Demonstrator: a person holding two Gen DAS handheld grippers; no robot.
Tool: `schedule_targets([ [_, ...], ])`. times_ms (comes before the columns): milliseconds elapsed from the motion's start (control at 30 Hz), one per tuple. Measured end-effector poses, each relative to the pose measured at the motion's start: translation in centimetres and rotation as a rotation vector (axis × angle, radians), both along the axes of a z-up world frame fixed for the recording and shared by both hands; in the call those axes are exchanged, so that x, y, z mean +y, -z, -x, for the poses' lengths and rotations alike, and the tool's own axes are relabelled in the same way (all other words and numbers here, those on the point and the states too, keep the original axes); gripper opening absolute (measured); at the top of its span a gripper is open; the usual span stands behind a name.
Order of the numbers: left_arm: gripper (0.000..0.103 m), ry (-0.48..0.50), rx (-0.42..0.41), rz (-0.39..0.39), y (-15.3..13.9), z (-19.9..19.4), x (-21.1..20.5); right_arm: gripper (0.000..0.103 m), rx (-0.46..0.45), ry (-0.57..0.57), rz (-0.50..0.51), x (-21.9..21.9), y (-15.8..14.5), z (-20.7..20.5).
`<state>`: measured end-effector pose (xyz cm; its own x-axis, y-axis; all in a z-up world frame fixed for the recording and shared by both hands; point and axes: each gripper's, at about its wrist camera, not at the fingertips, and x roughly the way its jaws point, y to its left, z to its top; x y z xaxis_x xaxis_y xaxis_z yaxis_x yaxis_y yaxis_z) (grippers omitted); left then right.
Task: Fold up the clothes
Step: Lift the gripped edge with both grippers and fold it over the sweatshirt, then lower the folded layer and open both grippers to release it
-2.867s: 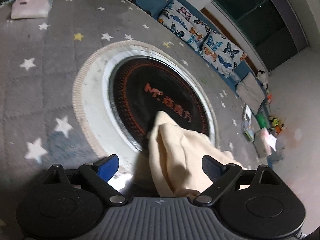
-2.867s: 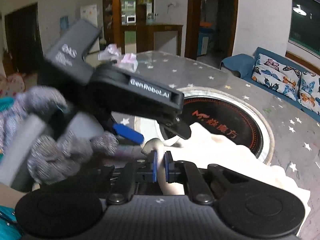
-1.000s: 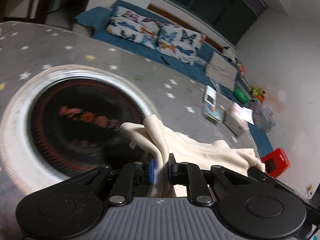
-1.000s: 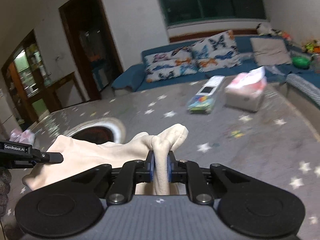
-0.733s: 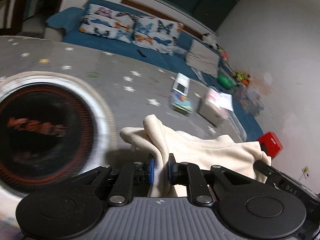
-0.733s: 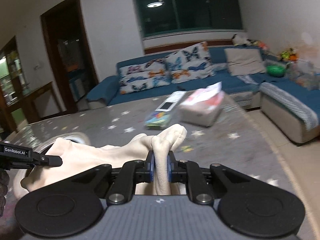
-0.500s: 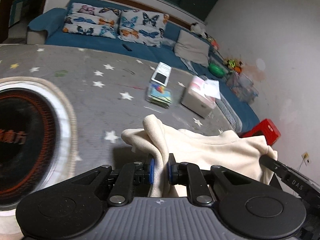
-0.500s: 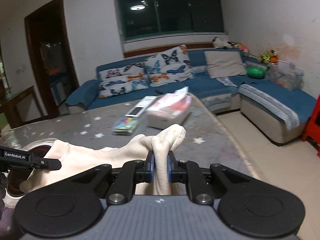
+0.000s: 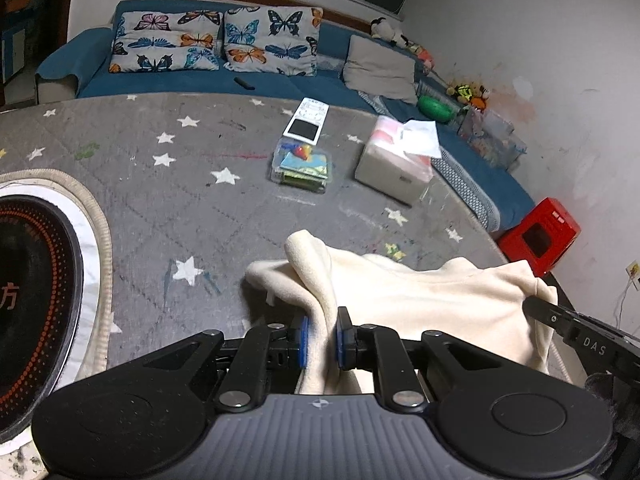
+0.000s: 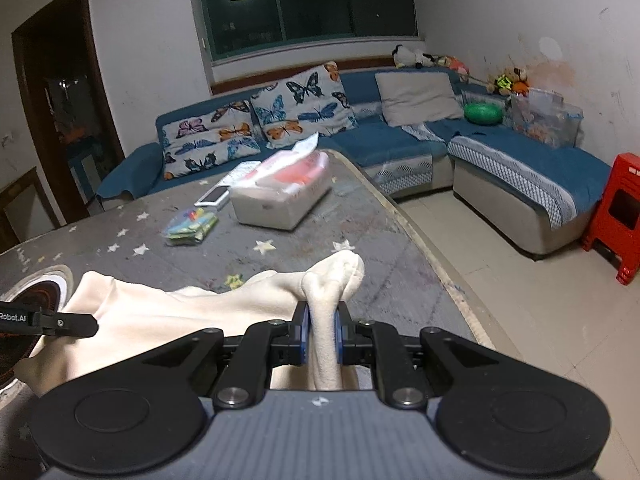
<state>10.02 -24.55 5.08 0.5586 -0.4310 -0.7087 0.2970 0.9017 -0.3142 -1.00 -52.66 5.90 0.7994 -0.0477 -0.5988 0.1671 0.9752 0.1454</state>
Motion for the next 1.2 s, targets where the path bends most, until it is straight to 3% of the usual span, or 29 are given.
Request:
schedule_targets([
  [333,0.027,-0.016,0.003,-0.070,0.9,-0.5,0.4,0.017,0.039,0.013,0.024,0.0,0.7,-0.5],
  [567,0.027,-0.037,-0.051,-0.099,-0.3,-0.7,0.4,0.020,0.035,-0.028,0.039,1.0,-0.2,-0.7],
  [833,0.025,0.074,-0.078,-0.086,-0.9,-1.2,-2.6,0.021,0.050,-0.118,0.044,3.5,0.1,-3.2],
  [1200,0.025,0.182,-0.084,-0.114,1.5,-3.3,-6.4,0.021,0.089,-0.161,0.057,5.4,2.2,-6.4],
])
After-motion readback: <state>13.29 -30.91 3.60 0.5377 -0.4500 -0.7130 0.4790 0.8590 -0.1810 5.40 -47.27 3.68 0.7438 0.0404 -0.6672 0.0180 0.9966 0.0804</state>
